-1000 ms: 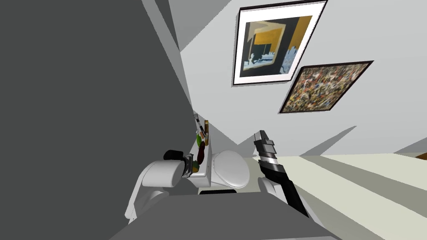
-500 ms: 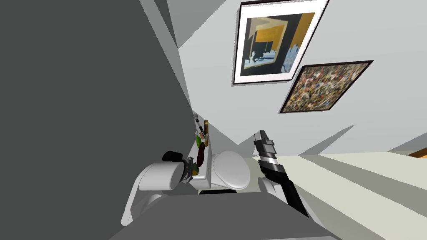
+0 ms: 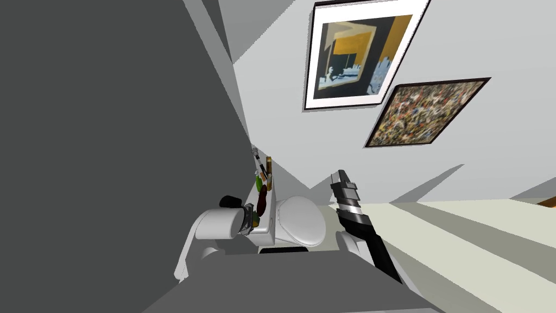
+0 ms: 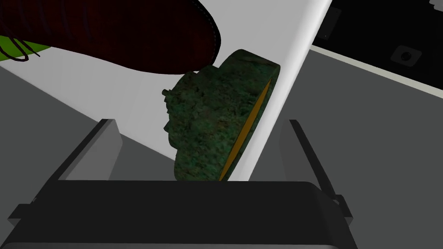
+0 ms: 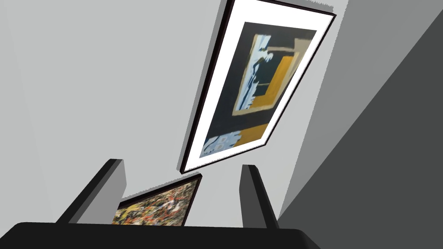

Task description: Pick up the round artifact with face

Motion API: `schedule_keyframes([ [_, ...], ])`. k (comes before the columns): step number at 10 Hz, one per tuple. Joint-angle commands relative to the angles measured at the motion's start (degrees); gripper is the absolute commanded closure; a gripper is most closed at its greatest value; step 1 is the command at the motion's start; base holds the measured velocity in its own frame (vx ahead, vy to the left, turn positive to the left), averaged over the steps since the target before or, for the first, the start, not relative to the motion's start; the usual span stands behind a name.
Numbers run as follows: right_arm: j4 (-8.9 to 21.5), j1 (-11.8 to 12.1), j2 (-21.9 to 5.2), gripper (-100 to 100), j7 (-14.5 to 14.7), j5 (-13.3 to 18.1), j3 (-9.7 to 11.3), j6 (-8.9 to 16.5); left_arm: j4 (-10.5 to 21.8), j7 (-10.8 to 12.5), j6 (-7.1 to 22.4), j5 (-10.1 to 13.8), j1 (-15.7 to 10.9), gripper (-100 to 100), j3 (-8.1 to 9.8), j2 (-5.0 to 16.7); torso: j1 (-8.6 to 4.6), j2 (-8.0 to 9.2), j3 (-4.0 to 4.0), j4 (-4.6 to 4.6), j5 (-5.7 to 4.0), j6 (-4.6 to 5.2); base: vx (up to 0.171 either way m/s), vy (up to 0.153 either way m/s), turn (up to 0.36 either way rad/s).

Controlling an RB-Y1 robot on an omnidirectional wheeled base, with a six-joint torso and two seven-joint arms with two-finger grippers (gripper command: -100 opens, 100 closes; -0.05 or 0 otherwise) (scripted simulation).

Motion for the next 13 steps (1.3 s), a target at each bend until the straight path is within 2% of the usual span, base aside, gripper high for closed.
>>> schedule_keyframes([
  [1, 0.0, 0.0, 0.0, 0, 0.0, 0.0, 0.0, 0.0, 0.0, 0.0, 0.0, 0.0, 0.0, -100, 0.0, 0.0, 0.0, 0.0, 0.0, 0.0, 0.0, 0.0, -0.006, 0.0, 0.002],
  [2, 0.0, 0.0, 0.0, 0, 0.0, 0.0, 0.0, 0.0, 0.14, -0.01, -0.27, 0.02, 0.01, 100, 0.02, 0.0, 0.0, -0.02, -0.01, 0.0, 0.0, 0.0, 0.0, 0.0, 0.0],
  [6, 0.0, 0.0, 0.0, 0, 0.0, 0.0, 0.0, 0.0, 0.08, -0.07, -0.28, 0.01, -0.02, 100, 0.0, 0.04, 0.02, -0.17, -0.12, -0.06, 0.03, 0.0, 0.0, 0.0, 0.0],
  [7, 0.0, 0.0, 0.0, 0, 0.0, 0.0, 0.0, 0.0, 0.07, -0.05, -0.28, 0.01, -0.01, 0, 0.01, 0.03, 0.02, -0.18, -0.12, -0.07, 0.03, 0.01, 0.0, 0.0, 0.0],
  [8, 0.0, 0.0, 0.0, 0, 0.0, 0.0, 0.0, 0.0, -2.08, -0.02, 1.79, -0.15, 0.18, 100, -0.13, 0.04, 0.01, -0.19, -0.13, -0.07, 0.02, 0.01, 0.011, -0.001, -0.024],
  [11, 0.0, 0.0, 0.0, 0, 0.0, 0.0, 0.0, 0.0, -4.88, 0.0, 4.31, -0.39, 0.48, 100, -0.39, 0.07, -0.01, -0.19, -0.1, -0.02, -0.01, 0.0, 0.017, 0.0, -0.013],
  [12, 0.0, 0.0, 0.0, 0, 0.0, 0.0, 0.0, 0.0, -4.47, -0.07, 3.9, -0.21, 0.4, 100, -0.17, 0.1, -0.02, -0.17, -0.08, 0.0, -0.02, 0.0, 0.006, 0.0, 0.0],
  [13, 0.0, 0.0, 0.0, 0, 0.0, 0.0, 0.0, 0.0, -4.62, -0.07, 4.2, -0.23, 0.37, 0, -0.17, 0.09, -0.03, -0.15, -0.07, -0.01, -0.01, 0.01, 0.0, 0.0, 0.0],
])
